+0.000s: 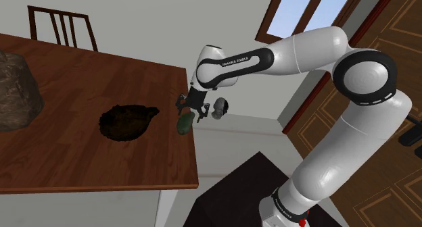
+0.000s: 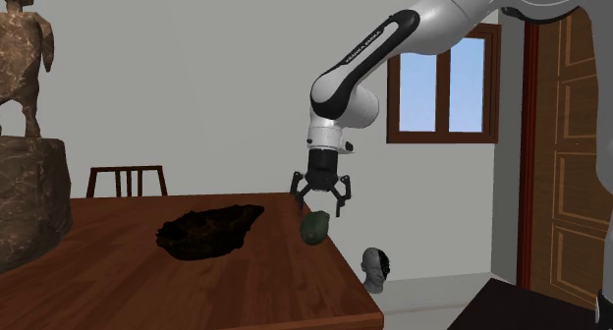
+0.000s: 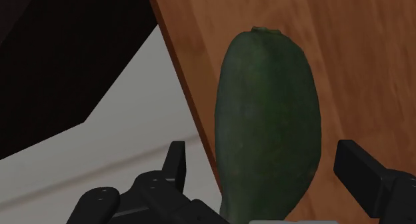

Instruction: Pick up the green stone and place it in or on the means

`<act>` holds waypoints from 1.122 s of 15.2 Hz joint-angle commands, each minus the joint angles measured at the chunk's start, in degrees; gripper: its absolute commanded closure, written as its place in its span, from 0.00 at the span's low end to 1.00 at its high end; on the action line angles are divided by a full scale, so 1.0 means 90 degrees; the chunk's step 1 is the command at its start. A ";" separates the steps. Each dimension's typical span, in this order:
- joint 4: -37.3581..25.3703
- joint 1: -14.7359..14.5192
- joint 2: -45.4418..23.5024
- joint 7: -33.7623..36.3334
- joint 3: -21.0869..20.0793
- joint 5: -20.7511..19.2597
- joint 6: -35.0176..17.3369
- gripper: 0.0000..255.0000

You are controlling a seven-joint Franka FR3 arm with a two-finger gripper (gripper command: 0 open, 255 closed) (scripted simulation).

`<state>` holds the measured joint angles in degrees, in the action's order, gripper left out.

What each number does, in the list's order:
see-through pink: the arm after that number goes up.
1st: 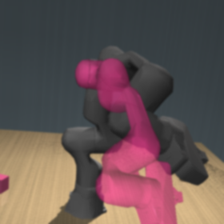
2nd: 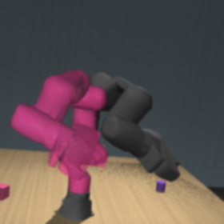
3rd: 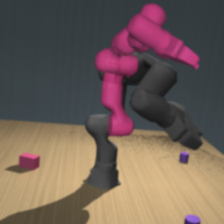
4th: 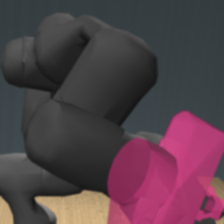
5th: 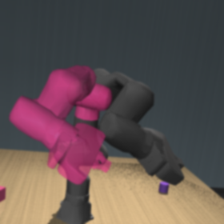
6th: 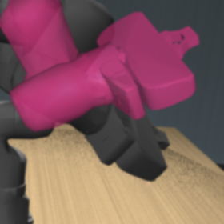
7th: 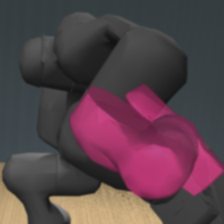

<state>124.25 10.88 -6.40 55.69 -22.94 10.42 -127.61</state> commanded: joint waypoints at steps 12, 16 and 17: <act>0.0077 -0.0027 -0.0135 0.0013 -0.0010 -0.0022 -0.0213 1.00; 0.0084 -0.0028 -0.0126 0.0012 -0.0012 -0.0018 -0.0212 1.00; 0.0090 -0.0026 -0.0119 0.0008 -0.0011 -0.0014 -0.0210 1.00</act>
<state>124.99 10.63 -7.44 55.78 -23.07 10.29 -129.51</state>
